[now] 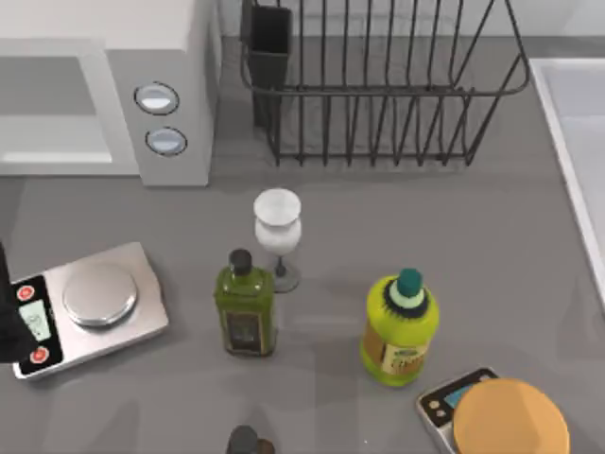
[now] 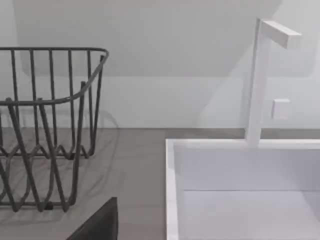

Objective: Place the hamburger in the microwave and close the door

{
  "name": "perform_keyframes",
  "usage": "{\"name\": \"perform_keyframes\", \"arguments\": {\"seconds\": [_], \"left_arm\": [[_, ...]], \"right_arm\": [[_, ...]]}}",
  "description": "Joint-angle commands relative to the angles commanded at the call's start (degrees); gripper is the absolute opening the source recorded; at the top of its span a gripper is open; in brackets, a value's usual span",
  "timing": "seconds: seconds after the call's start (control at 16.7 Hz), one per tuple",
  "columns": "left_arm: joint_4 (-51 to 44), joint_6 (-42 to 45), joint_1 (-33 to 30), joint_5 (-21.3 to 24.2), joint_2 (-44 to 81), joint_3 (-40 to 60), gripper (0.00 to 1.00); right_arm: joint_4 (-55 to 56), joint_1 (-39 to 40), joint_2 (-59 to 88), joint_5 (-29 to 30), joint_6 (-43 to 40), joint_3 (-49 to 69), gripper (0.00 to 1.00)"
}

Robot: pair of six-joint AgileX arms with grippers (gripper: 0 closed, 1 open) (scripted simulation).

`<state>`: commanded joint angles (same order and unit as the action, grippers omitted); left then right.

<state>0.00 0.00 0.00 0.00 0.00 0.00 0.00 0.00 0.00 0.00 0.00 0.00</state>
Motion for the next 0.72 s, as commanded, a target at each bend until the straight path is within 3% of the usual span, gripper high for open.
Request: {"name": "perform_keyframes", "arguments": {"seconds": [0.36, 0.72], "left_arm": [[-4.0, 5.9, 2.4, 0.0, 6.0, 3.7, 1.0], [-18.4, 27.7, 10.9, 0.1, 28.2, 16.7, 1.0]], "right_arm": [[0.0, 0.0, 0.0, 0.0, 0.0, 0.0, 1.0], [0.0, 0.0, 0.0, 0.0, 0.0, 0.0, 1.0]]}}
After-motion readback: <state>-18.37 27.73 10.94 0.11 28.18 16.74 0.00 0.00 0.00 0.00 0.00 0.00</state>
